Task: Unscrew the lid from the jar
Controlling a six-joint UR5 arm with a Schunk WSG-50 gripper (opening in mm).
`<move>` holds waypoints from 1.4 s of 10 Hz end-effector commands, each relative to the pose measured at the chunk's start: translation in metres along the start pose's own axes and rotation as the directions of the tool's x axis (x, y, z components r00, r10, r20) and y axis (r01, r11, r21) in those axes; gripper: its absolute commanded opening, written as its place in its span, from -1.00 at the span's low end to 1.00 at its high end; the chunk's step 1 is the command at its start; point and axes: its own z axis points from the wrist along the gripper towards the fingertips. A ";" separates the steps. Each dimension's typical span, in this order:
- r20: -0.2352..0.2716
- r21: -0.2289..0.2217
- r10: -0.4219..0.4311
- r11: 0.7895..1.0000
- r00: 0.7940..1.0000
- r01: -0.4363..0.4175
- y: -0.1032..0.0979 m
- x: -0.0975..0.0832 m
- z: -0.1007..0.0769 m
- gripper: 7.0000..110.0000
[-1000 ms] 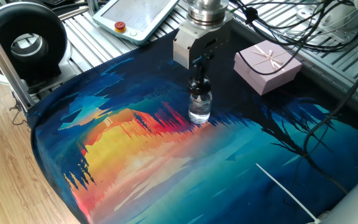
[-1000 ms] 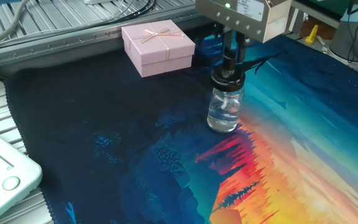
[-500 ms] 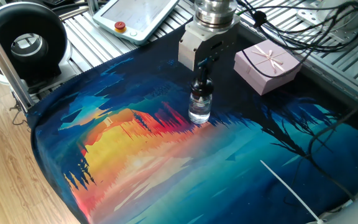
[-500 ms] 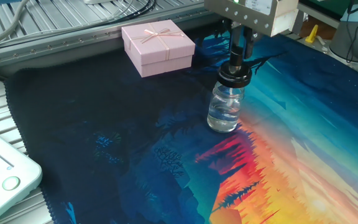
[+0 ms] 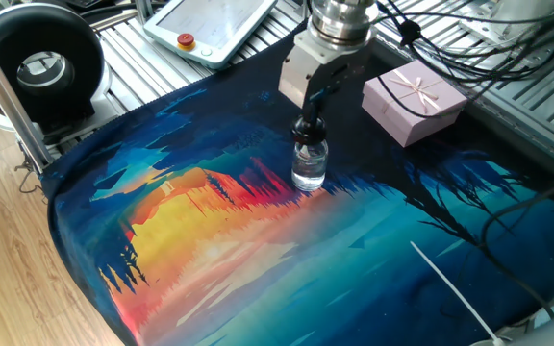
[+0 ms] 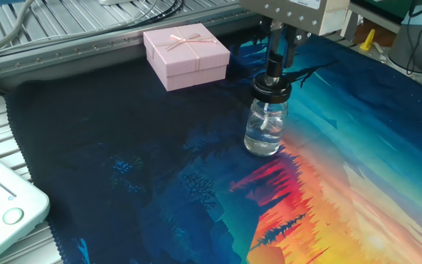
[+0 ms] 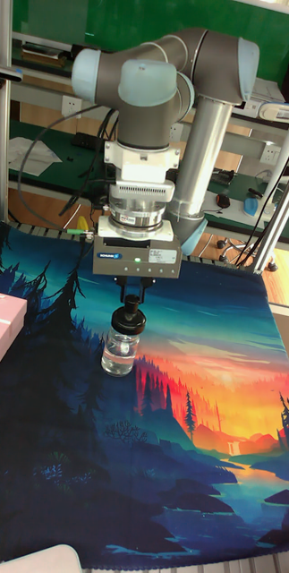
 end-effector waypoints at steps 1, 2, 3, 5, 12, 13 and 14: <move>-0.004 -0.020 0.003 1.000 1.000 -0.003 0.008 0.011 0.008 -1.00; 0.003 -0.009 0.005 1.000 1.000 -0.005 0.008 0.011 0.010 -1.00; 0.011 -0.005 0.008 1.000 1.000 -0.008 0.007 0.010 0.009 -1.00; 0.017 -0.002 0.007 1.000 1.000 -0.006 0.003 0.010 0.008 -1.00; 0.030 0.007 -0.002 1.000 1.000 0.002 -0.003 0.017 -0.006 -1.00; 0.032 0.007 -0.002 1.000 0.999 0.002 -0.001 0.017 -0.006 -1.00; 0.032 0.008 -0.001 1.000 1.000 0.000 0.000 0.018 -0.006 -1.00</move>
